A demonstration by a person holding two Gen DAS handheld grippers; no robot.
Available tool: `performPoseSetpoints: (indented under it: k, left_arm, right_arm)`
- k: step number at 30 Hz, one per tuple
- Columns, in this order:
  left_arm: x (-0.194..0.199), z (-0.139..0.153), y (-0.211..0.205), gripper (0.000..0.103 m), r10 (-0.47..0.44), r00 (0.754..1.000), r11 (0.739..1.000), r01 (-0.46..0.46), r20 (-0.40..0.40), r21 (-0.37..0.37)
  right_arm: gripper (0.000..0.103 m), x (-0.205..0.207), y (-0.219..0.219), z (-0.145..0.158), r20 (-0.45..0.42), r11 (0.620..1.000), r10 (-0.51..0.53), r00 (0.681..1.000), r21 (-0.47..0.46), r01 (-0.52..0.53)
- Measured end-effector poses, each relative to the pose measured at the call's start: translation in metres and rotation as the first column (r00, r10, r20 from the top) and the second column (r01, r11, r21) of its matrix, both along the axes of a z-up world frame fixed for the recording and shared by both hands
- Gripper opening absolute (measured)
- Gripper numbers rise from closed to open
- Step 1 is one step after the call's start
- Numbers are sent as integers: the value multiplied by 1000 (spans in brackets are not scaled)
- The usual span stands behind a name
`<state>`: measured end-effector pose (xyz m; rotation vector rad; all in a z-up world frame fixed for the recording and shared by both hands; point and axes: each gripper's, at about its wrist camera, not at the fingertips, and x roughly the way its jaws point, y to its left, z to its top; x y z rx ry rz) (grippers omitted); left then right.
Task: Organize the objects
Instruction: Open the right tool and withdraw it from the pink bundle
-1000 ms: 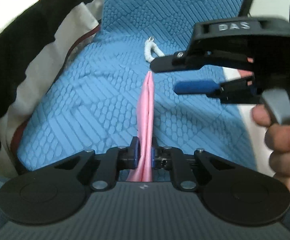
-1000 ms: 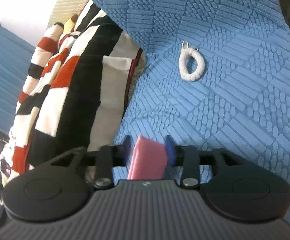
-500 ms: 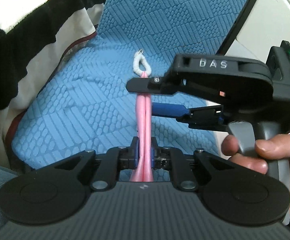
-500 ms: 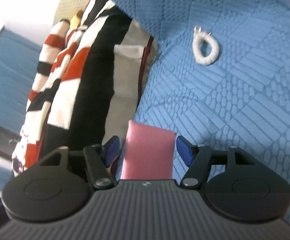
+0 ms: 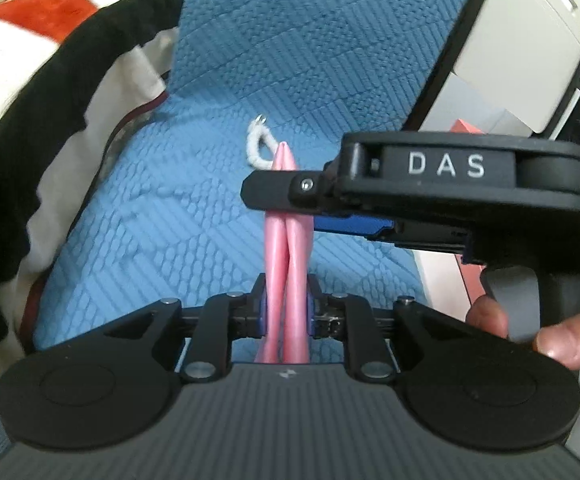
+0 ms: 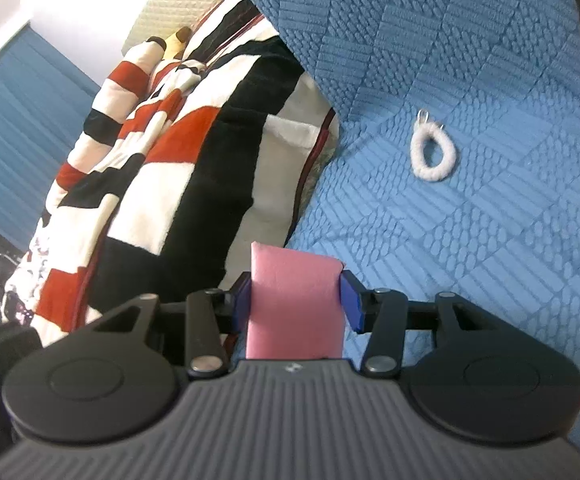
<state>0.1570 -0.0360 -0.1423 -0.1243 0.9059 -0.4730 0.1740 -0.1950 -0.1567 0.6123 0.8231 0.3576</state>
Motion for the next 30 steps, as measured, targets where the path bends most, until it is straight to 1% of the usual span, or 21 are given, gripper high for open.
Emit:
performPoseSetpoints:
  k: [3,5,8,10,14,17,19,20,22,24,26,29,30]
  left_arm:
    - [5,0,-2,19,-21,1000,1000,21,1,-23]
    - [9,-1,-5,18,-33,999,999,33,2,-25]
    - [13,-1,-11,14,-53,998,999,53,19,0]
    - [15,-2,-15,14,-65,997,998,65,28,14]
    - [23,-6,-13,14,-60,998,998,60,24,15]
    - [27,-5,-10,14,-51,998,998,50,41,31]
    - [31,-3,-6,14,-42,998,999,40,47,36]
    - [33,-2,-3,14,-35,998,999,34,44,27]
    - [35,0,1,14,-21,999,1000,20,47,10]
    - [37,3,6,14,-11,998,1000,12,66,-7]
    - [39,6,10,14,5,996,1000,-3,84,-23]
    - [44,5,15,14,39,995,999,-38,88,-16]
    - [46,4,17,14,49,995,999,-48,92,-14]
  right_arm:
    - [49,-3,-5,3,8,1000,-23,1000,-12,23]
    - [49,-3,-6,3,10,999,-38,999,-23,38]
    - [50,-5,-9,5,20,997,-58,998,-50,59]
    - [50,-6,-9,9,28,995,-71,997,-72,73]
    - [50,-12,-9,21,91,985,-102,991,-130,114]
    - [50,-16,-9,29,139,972,-134,981,-174,157]
    - [50,-18,-9,37,178,957,-156,971,-215,194]
    - [50,-19,-9,40,194,949,-166,967,-233,210]
    - [50,-21,-5,47,225,918,-173,959,-316,240]
    - [50,-21,3,52,243,879,-152,958,-411,243]
    - [50,-20,9,55,236,848,-127,963,-478,229]
    - [51,-14,12,53,196,806,-103,975,-558,197]
    - [55,-13,11,53,196,796,-103,975,-571,199]
